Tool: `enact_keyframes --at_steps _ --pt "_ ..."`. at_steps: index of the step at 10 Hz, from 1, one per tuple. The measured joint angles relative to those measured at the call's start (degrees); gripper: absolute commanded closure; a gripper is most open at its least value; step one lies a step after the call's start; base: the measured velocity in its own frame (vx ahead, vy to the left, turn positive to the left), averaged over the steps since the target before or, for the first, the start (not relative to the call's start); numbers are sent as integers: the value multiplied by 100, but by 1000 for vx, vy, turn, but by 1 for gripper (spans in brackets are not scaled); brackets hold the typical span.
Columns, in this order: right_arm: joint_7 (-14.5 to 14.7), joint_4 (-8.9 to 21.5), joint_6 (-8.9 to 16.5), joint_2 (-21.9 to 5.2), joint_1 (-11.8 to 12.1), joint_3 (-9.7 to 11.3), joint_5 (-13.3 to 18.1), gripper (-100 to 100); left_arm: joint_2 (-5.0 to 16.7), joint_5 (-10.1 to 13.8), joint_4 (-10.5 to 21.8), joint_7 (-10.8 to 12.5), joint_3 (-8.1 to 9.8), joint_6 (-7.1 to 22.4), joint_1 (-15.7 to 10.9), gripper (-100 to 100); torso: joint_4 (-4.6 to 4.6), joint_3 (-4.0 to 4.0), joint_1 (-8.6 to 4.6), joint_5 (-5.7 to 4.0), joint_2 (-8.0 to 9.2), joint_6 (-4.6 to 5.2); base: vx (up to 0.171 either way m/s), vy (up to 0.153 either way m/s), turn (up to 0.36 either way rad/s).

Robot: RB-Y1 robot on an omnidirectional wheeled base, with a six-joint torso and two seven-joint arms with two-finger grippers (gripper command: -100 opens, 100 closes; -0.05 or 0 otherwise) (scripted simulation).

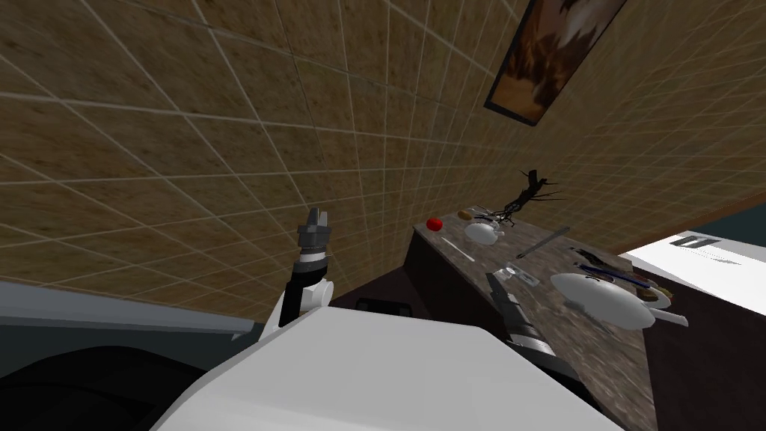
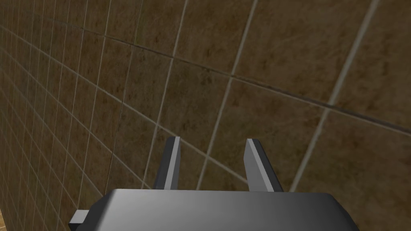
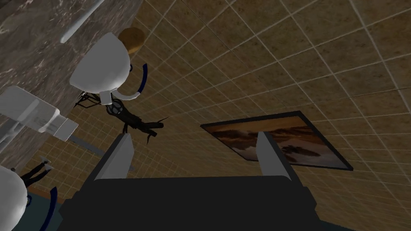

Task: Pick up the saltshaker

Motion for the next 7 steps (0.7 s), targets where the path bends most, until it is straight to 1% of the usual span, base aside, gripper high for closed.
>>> enact_keyframes --at_steps 2,3,4,5,7 --pt "63 324 -90 36 238 -223 273 -100 0 0 0 0 0 0 -1 0 0 1 -4 0 0 -3 35 5 295" --pt "61 556 -78 -57 283 -406 416 -100 0 0 0 0 0 0 -1 0 0 -1 -7 -1 -2 -4 26 -5 66" --pt "61 553 -38 -48 386 -454 501 -100 0 0 0 0 0 0 0 0 0 0 -5 -1 1 2 27 -4 161" --pt "91 642 -44 -19 505 -529 627 -100 0 0 0 0 0 0 0 0 0 1 -5 -1 1 -2 41 -7 319" --pt "133 916 -133 -18 855 -804 925 -100 0 0 0 0 0 0 0 0 -1 -2 -11 -1 -4 -1 48 -14 295"
